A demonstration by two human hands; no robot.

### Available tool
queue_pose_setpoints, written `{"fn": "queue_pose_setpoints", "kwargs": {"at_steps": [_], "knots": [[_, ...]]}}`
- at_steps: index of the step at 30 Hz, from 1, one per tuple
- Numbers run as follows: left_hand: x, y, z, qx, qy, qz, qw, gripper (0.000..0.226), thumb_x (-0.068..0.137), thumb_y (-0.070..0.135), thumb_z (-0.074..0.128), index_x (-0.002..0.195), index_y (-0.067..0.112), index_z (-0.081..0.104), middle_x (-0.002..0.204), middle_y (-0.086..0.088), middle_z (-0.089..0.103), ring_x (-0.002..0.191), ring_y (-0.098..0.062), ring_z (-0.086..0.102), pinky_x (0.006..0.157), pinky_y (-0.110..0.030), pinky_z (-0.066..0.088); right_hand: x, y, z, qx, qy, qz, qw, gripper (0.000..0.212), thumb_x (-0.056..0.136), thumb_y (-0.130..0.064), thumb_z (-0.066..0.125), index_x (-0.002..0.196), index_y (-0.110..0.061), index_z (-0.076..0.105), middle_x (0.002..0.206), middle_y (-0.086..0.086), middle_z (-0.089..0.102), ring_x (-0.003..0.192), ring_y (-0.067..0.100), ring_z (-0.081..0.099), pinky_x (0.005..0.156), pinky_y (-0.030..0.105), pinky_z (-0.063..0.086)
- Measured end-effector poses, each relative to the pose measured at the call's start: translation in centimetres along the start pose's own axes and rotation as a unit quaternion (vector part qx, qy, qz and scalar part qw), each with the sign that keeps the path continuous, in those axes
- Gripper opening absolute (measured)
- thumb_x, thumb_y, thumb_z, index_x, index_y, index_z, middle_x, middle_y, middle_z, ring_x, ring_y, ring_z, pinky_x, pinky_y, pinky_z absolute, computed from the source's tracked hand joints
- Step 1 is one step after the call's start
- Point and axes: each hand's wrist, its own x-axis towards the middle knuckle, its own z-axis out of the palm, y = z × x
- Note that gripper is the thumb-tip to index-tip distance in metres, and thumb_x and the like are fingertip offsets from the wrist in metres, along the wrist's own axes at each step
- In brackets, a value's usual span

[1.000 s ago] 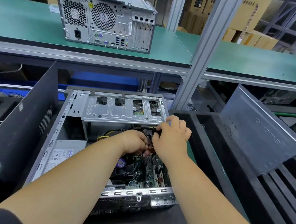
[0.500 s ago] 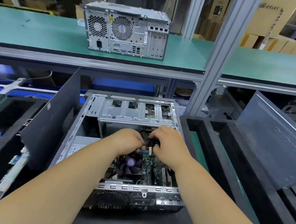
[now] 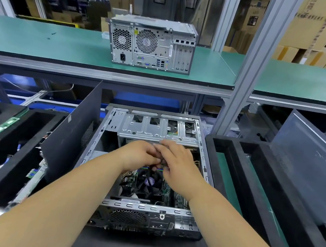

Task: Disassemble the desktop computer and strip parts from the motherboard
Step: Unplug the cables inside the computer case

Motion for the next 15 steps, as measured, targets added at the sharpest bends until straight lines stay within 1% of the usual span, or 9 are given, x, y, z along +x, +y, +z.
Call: {"fn": "queue_pose_setpoints", "kwargs": {"at_steps": [2,3,5,7,9,11,13,14,15], "knots": [[-0.5,0.1,-0.4,0.036,-0.024,0.011,0.999,0.019,0.09,0.012,0.064,0.081,0.025,0.075,0.076,0.007,0.073,0.066,0.002,0.06,0.065,-0.007,0.043,0.3,0.2,0.1,-0.001,0.003,0.001,1.0,0.04,0.083,-0.01,0.06,0.122,-0.016,0.063,0.124,0.0,0.055,0.112,0.026,0.051,0.094,0.042,0.039],[-0.7,0.0,-0.6,0.01,-0.018,0.005,1.0,0.019,0.09,0.01,0.063,0.088,0.024,0.075,0.081,0.006,0.074,0.07,0.001,0.064,0.068,-0.008,0.046,0.4,0.3,0.2,0.01,0.014,0.015,1.0,0.029,0.085,-0.009,0.061,0.113,-0.013,0.067,0.115,0.001,0.058,0.107,0.026,0.053,0.093,0.041,0.041],[-0.9,-0.5,-0.9,-0.066,0.024,-0.02,0.997,0.022,0.093,0.004,0.056,0.097,0.018,0.071,0.091,0.001,0.075,0.08,-0.006,0.069,0.078,-0.019,0.054,0.3,0.8,0.3,0.053,0.043,0.068,0.995,0.017,0.087,-0.008,0.061,0.1,-0.01,0.071,0.105,0.001,0.06,0.098,0.026,0.056,0.088,0.038,0.045],[-1.1,-1.3,-1.5,-0.032,0.077,-0.035,0.996,0.026,0.092,0.002,0.053,0.099,0.021,0.069,0.096,0.003,0.073,0.088,-0.007,0.069,0.089,-0.027,0.052,0.2,1.1,0.3,0.093,0.068,0.135,0.984,0.013,0.092,-0.012,0.06,0.095,-0.012,0.072,0.099,-0.001,0.059,0.092,0.021,0.055,0.082,0.034,0.045],[-1.5,-1.9,-1.9,0.065,0.078,-0.039,0.994,0.035,0.088,0.001,0.05,0.099,0.028,0.07,0.1,0.01,0.071,0.097,-0.006,0.066,0.092,-0.025,0.049,0.2,1.5,0.2,0.113,0.098,0.189,0.97,0.014,0.095,-0.02,0.06,0.086,-0.015,0.07,0.088,-0.005,0.055,0.082,0.014,0.052,0.073,0.031,0.042],[-1.8,-2.1,-2.0,0.172,0.047,-0.042,0.983,0.041,0.085,0.004,0.045,0.099,0.032,0.071,0.104,0.013,0.069,0.099,-0.009,0.063,0.091,-0.026,0.049,0.1,1.6,0.1,0.128,0.134,0.219,0.958,0.023,0.095,-0.026,0.06,0.073,-0.02,0.062,0.077,-0.008,0.049,0.072,0.005,0.048,0.062,0.021,0.035],[-1.6,-2.0,-1.8,0.302,0.037,-0.036,0.952,0.036,0.089,0.012,0.044,0.105,0.032,0.07,0.109,0.012,0.066,0.101,-0.014,0.061,0.093,-0.028,0.046,0.0,1.5,-0.1,0.142,0.155,0.231,0.95,0.031,0.095,-0.027,0.06,0.065,-0.026,0.053,0.072,-0.009,0.046,0.069,0.001,0.046,0.058,0.012,0.031],[-1.5,-2.1,-1.8,0.341,0.039,-0.032,0.939,0.031,0.094,0.019,0.043,0.106,0.031,0.069,0.109,0.011,0.066,0.103,-0.015,0.059,0.094,-0.029,0.044,0.0,1.4,-0.1,0.144,0.159,0.235,0.948,0.036,0.096,-0.026,0.059,0.061,-0.028,0.047,0.071,-0.008,0.045,0.068,0.002,0.046,0.057,0.011,0.03],[-1.4,-2.2,-1.8,0.342,0.038,-0.035,0.938,0.028,0.098,0.03,0.04,0.104,0.03,0.068,0.107,0.01,0.066,0.103,-0.016,0.059,0.094,-0.031,0.044,-0.1,1.4,-0.1,0.143,0.16,0.241,0.946,0.041,0.096,-0.025,0.059,0.058,-0.028,0.043,0.07,-0.007,0.044,0.067,0.004,0.046,0.056,0.012,0.03]]}}
